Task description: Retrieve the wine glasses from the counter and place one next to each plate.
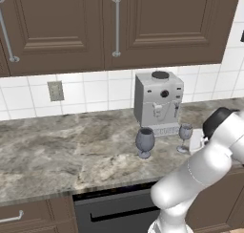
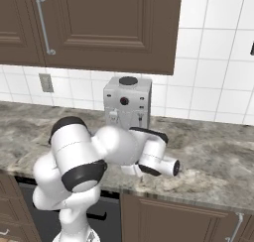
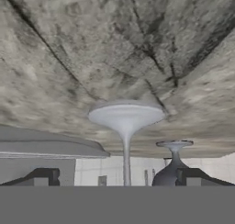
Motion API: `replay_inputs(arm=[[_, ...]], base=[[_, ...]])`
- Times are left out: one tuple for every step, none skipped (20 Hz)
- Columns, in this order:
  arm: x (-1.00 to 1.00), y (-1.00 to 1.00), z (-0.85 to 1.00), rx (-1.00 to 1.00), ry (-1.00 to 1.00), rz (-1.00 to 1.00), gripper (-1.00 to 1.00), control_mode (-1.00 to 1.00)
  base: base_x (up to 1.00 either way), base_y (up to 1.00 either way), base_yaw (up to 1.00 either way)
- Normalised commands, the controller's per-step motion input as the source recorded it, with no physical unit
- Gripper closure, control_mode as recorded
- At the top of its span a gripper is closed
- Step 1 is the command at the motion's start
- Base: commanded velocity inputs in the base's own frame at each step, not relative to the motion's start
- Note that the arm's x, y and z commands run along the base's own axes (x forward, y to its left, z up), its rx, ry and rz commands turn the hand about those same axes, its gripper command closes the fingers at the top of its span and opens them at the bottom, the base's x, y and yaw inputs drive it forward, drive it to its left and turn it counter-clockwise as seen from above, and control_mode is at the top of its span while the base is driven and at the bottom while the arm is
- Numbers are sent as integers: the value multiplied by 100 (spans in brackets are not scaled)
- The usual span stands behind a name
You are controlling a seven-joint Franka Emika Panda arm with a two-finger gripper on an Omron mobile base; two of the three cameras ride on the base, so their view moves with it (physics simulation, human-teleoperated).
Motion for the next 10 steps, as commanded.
replay_inputs(arm=[[31,0,-11,0,0,0,-100,-100],[29,0,-10,0,0,0,-100,-100],[24,0,-10,0,0,0,-100,-100],[26,0,-14,1,0,0,-100,-100],[26,0,-15,1,0,0,-100,-100],[26,0,-15,2,0,0,-100,-100],[25,0,-14,3,0,0,-100,-100],[20,0,-13,3,0,0,-100,-100],[17,0,-14,3,0,0,-100,-100],[10,0,-11,2,0,0,-100,-100]], base=[[0,0,0],[0,0,0],[0,0,0],[0,0,0],[0,0,0],[0,0,0],[0,0,0],[0,0,0],[0,0,0],[0,0,0]])
